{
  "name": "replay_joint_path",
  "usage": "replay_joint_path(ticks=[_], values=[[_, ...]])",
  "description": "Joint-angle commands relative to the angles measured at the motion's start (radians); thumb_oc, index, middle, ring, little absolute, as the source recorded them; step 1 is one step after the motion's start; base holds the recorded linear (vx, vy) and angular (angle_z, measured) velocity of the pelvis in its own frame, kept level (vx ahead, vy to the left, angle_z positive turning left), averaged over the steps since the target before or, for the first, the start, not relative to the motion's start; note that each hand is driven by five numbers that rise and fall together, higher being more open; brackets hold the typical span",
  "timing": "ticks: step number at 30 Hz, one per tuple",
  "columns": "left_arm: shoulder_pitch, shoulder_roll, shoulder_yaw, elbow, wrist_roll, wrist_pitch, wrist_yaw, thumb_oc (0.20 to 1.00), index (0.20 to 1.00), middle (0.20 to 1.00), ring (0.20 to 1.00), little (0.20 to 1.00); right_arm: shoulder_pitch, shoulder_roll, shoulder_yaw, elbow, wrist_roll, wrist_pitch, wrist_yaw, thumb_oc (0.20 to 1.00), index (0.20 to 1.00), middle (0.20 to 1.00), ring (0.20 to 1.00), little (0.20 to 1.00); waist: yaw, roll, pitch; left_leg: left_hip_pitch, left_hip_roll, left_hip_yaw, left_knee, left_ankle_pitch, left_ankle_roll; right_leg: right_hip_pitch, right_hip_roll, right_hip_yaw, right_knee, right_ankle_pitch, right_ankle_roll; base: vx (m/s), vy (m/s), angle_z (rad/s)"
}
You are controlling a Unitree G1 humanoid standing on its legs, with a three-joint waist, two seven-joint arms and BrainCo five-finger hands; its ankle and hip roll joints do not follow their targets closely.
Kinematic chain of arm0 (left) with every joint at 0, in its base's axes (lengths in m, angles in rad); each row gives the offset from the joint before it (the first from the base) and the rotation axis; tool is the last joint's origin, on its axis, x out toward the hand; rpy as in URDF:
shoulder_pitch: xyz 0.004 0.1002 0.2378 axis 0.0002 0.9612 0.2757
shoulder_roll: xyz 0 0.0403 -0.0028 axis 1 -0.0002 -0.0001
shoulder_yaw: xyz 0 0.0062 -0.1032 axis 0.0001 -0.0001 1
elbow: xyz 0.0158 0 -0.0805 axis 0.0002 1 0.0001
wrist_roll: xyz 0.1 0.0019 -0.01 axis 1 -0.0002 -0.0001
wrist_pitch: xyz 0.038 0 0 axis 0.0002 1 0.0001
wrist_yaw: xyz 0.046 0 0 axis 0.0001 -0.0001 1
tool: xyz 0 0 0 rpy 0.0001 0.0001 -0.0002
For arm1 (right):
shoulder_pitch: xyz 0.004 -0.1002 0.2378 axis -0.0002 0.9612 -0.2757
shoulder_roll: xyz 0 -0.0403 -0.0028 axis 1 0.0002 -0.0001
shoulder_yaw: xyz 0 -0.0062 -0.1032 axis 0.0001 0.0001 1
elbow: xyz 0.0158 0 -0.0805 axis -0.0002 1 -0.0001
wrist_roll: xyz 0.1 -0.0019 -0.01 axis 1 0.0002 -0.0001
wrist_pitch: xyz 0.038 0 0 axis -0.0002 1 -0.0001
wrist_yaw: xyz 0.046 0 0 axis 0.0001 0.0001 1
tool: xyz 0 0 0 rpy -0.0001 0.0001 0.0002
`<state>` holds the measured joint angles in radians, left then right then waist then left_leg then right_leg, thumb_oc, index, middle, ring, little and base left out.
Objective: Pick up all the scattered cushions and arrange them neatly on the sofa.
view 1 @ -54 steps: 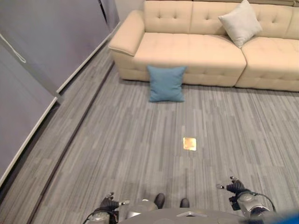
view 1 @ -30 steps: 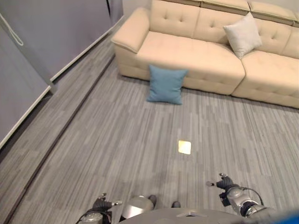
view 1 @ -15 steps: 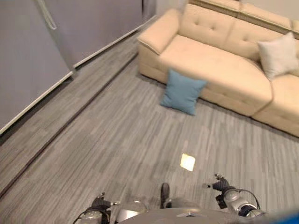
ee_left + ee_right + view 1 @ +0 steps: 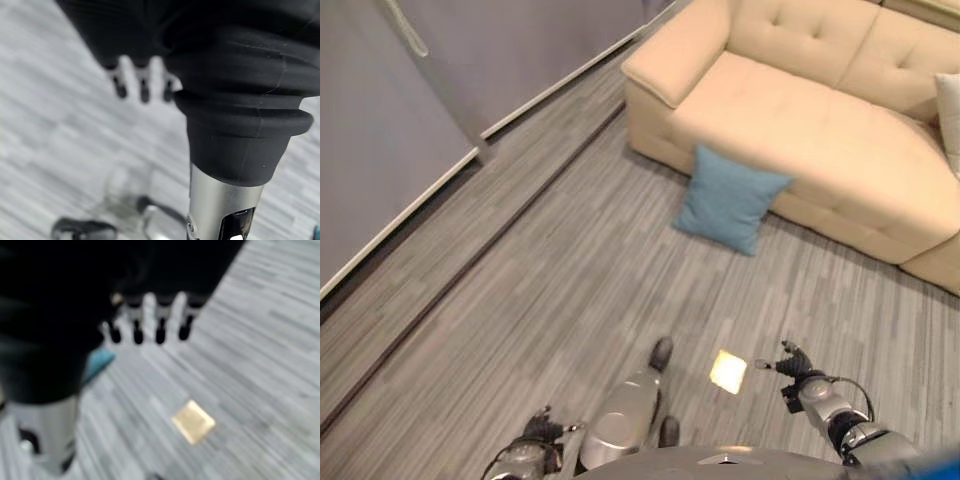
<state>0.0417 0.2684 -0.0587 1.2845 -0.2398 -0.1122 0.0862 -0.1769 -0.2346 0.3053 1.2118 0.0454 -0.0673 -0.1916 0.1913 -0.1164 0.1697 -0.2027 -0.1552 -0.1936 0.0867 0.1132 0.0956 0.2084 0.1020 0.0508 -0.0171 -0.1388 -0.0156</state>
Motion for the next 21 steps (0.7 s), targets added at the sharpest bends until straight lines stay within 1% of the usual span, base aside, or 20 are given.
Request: replay_joint_path(ticks=[1,2,3,4,5,6,7,8,9,11,12,13,14,16,17,18,19,20,21], values=[[-0.023,0.056,-0.025,0.002,0.058,-0.006,-0.009,1.000,1.000,1.000,1.000,1.000,0.007,0.000,-0.005,-0.060,-0.008,-0.009,-0.001,1.000,1.000,1.000,1.000,1.000,0.017,-0.017,-0.009,0.092,0.005,-0.019,0.038,-0.142,-0.016,-0.208,-0.102,-0.011,0.425,0.189,0.140,0.15,0.159,-0.16],[-0.030,0.062,-0.030,-0.004,0.061,-0.006,-0.006,1.000,1.000,1.000,1.000,1.000,0.000,0.006,-0.001,-0.069,-0.008,-0.011,-0.003,1.000,1.000,1.000,1.000,1.000,0.008,-0.005,0.005,0.110,0.013,-0.027,0.044,-0.153,-0.004,-0.247,-0.092,-0.012,0.508,0.217,0.145,0.20,0.207,-0.58],[-0.035,0.066,-0.033,-0.007,0.061,-0.006,-0.006,1.000,1.000,1.000,1.000,1.000,-0.004,0.009,0.000,-0.074,-0.008,-0.011,-0.001,1.000,1.000,1.000,1.000,1.000,0.003,0.006,0.013,0.128,0.022,-0.033,0.045,-0.163,0.003,-0.284,-0.091,-0.024,0.563,0.218,0.146,0.17,0.158,-0.48],[-0.036,0.067,-0.035,-0.012,0.058,-0.006,-0.006,1.000,1.000,1.000,1.000,1.000,-0.006,0.011,0.000,-0.077,-0.008,-0.011,0.000,1.000,1.000,1.000,1.000,1.000,-0.001,0.015,0.014,0.155,0.031,-0.037,0.037,-0.173,0.006,-0.321,-0.105,-0.058,0.578,0.211,0.143,0.12,0.092,-0.29],[-0.036,0.067,-0.034,-0.012,0.058,-0.006,-0.006,1.000,1.000,1.000,1.000,1.000,-0.006,0.011,0.000,-0.077,-0.008,-0.011,0.000,1.000,1.000,1.000,1.000,1.000,-0.002,0.013,0.017,0.158,0.028,-0.038,0.037,-0.173,0.006,-0.319,-0.107,-0.059,0.582,0.207,0.143,0.16,0.068,-0.03],[-0.038,0.068,-0.037,-0.016,0.055,-0.007,-0.005,1.000,1.000,1.000,1.000,1.000,-0.012,0.012,0.003,-0.076,-0.012,-0.009,-0.001,1.000,1.000,1.000,1.000,1.000,-0.004,0.015,0.017,0.178,0.033,-0.039,0.031,-0.184,0.008,-0.341,-0.125,-0.090,0.550,0.201,0.137,0.18,0.024,0.00],[-0.043,0.069,-0.039,-0.019,0.050,-0.006,-0.006,1.000,1.000,1.000,1.000,1.000,-0.022,0.013,0.009,-0.071,-0.017,-0.006,-0.002,1.000,1.000,1.000,1.000,1.000,-0.007,0.014,0.019,0.203,0.036,-0.040,0.019,-0.197,0.008,-0.358,-0.140,-0.123,0.492,0.186,0.129,0.40,0.009,-0.08],[-0.054,0.070,-0.046,-0.021,0.050,-0.009,-0.007,1.000,1.000,1.000,1.000,1.000,-0.035,0.012,0.016,-0.066,-0.019,-0.002,0.001,1.000,1.000,1.000,1.000,1.000,-0.019,0.008,0.029,0.252,0.034,-0.046,-0.002,-0.222,0.004,-0.375,-0.147,-0.170,0.336,0.176,0.123,0.31,-0.016,-0.08],[-0.054,0.070,-0.046,-0.021,0.050,-0.009,-0.007,1.000,1.000,1.000,1.000,1.000,-0.035,0.012,0.016,-0.066,-0.019,-0.002,0.001,1.000,1.000,1.000,1.000,1.000,-0.019,0.009,0.030,0.253,0.034,-0.046,-0.003,-0.223,0.004,-0.373,-0.147,-0.170,0.335,0.176,0.123,0.33,-0.029,-0.24],[-0.064,0.070,-0.045,-0.017,0.051,-0.012,-0.007,1.000,1.000,1.000,1.000,1.000,-0.056,0.004,0.018,-0.063,-0.024,0.003,0.001,1.000,1.000,1.000,1.000,1.000,-0.026,0.002,0.034,0.291,0.034,-0.057,-0.020,-0.245,-0.006,-0.390,-0.161,-0.199,0.170,0.202,0.138,0.29,-0.039,-0.14],[-0.074,0.068,-0.049,-0.009,0.055,-0.015,-0.009,1.000,1.000,1.000,1.000,1.000,-0.061,-0.003,0.017,-0.062,-0.022,0.001,0.000,1.000,1.000,1.000,1.000,1.000,-0.033,-0.002,0.034,0.308,0.034,-0.073,-0.018,-0.263,-0.014,-0.381,-0.152,-0.161,0.104,0.212,0.143,0.38,-0.064,0.04],[-0.074,0.065,-0.052,-0.006,0.066,-0.017,-0.006,1.000,1.000,1.000,1.000,1.000,-0.056,0.000,0.022,-0.061,-0.020,0.000,0.001,1.000,1.000,1.000,1.000,1.000,-0.034,-0.011,0.025,0.312,0.036,-0.076,-0.017,-0.276,-0.017,-0.365,-0.142,-0.138,0.089,0.205,0.132,0.40,-0.072,0.06],[-0.074,0.063,-0.056,-0.003,0.071,-0.017,-0.005,1.000,1.000,1.000,1.000,1.000,-0.051,0.000,0.022,-0.061,-0.016,-0.003,0.000,1.000,1.000,1.000,1.000,1.000,-0.036,-0.015,0.007,0.322,0.049,-0.082,-0.015,-0.282,-0.029,-0.354,-0.131,-0.129,0.088,0.199,0.118,0.35,-0.086,0.21],[-0.066,0.059,-0.060,0.001,0.080,-0.015,-0.008,1.000,1.000,1.000,1.000,1.000,-0.030,-0.003,0.013,-0.059,-0.008,-0.005,0.001,1.000,1.000,1.000,1.000,1.000,-0.045,-0.015,-0.021,0.326,0.080,-0.084,0.015,-0.279,-0.062,-0.326,-0.120,-0.144,0.072,0.187,0.099,0.30,-0.091,0.25],[-0.066,0.058,-0.060,0.001,0.080,-0.015,-0.008,1.000,1.000,1.000,1.000,1.000,-0.030,-0.003,0.014,-0.059,-0.008,-0.005,0.001,1.000,1.000,1.000,1.000,1.000,-0.046,-0.014,-0.021,0.326,0.081,-0.086,0.016,-0.281,-0.062,-0.325,-0.120,-0.146,0.071,0.187,0.099,0.24,-0.111,0.36],[-0.069,0.053,-0.075,-0.009,0.091,-0.015,-0.009,1.000,1.000,1.000,1.000,1.000,-0.013,-0.011,0.007,-0.072,0.006,-0.008,-0.002,1.000,1.000,1.000,1.000,1.000,-0.059,-0.019,-0.012,0.248,0.113,-0.035,0.174,-0.209,-0.120,-0.285,-0.121,-0.146,0.056,0.174,0.077,0.14,-0.104,0.45],[-0.076,0.053,-0.084,-0.018,0.092,-0.015,-0.008,1.000,1.000,1.000,1.000,1.000,-0.016,-0.018,0.010,-0.079,0.011,-0.010,-0.009,1.000,1.000,1.000,1.000,1.000,-0.055,-0.030,0.009,0.171,0.117,-0.010,0.304,-0.172,-0.124,-0.271,-0.130,-0.145,0.050,0.176,0.065,0.13,-0.098,0.55],[-0.077,0.053,-0.084,-0.018,0.092,-0.015,-0.008,1.000,1.000,1.000,1.000,1.000,-0.016,-0.018,0.009,-0.079,0.011,-0.010,-0.009,1.000,1.000,1.000,1.000,1.000,-0.056,-0.027,0.008,0.163,0.119,-0.011,0.318,-0.179,-0.124,-0.273,-0.127,-0.146,0.050,0.176,0.065,0.01,-0.079,0.43],[-0.083,0.052,-0.089,-0.025,0.090,-0.014,-0.010,1.000,1.000,1.000,1.000,1.000,-0.026,-0.026,0.012,-0.079,0.015,-0.010,-0.011,1.000,1.000,1.000,1.000,1.000,-0.044,-0.031,0.027,0.109,0.112,-0.002,0.407,-0.172,-0.108,-0.256,-0.123,-0.139,0.040,0.175,0.052,0.02,-0.075,0.50]])
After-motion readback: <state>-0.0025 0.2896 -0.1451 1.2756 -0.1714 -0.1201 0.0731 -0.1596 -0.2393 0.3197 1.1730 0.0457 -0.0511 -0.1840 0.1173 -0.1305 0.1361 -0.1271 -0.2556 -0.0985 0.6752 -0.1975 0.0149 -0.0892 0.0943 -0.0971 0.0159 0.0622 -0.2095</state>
